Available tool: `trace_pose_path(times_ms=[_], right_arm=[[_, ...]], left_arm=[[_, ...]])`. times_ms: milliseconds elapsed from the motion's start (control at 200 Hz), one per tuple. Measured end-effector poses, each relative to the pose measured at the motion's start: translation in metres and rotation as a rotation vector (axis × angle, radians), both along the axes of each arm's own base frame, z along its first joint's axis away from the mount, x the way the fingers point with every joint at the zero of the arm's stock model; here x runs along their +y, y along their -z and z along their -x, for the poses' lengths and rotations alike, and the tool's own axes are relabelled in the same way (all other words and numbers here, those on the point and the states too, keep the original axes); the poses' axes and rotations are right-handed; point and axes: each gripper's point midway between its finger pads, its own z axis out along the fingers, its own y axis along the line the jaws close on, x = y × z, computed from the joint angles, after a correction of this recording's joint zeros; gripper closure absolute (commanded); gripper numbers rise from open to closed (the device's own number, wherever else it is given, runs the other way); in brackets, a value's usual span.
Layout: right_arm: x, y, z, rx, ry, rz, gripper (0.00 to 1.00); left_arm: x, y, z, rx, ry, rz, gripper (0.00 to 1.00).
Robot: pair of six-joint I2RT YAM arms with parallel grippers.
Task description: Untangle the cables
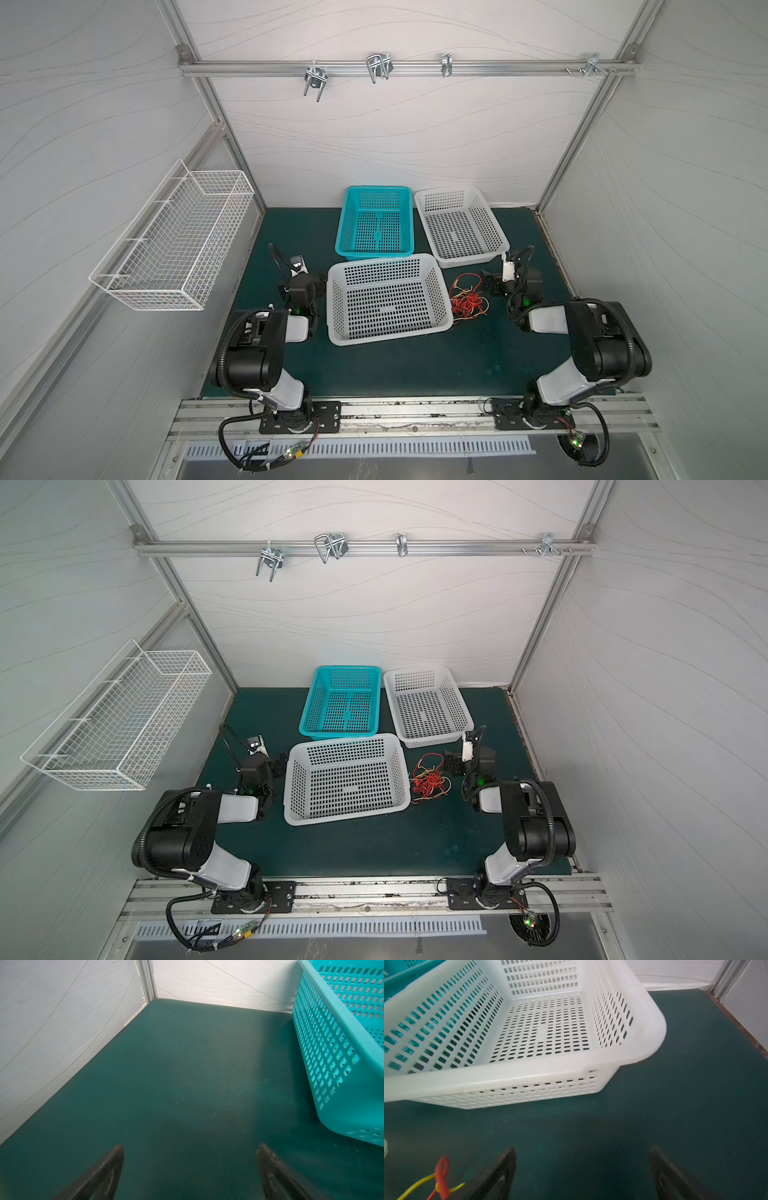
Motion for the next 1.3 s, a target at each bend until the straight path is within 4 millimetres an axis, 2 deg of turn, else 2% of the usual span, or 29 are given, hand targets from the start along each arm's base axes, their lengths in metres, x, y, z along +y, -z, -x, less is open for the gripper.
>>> trace_pose_path(times_ms=[1126,1216,1301], right_arm=[[-0.001,0.0,0.0,-0.001,0.005,0.003,0.01],[-0.003,-0.005,0.001,-0.002,0.016,0.008,0.01],[-0.004,-0.019,0.005,-0.018,0.027,0.014,0.01]], left_arm=[[0.003,-0.002,0.004,-0.019,-0.021,0.001,0.01],[0.003,-0.002,0.008,-0.026,-0.023,0.004,0.01],[0.003,-0.004,0.008,-0.034,-0.025,0.005,0.01]])
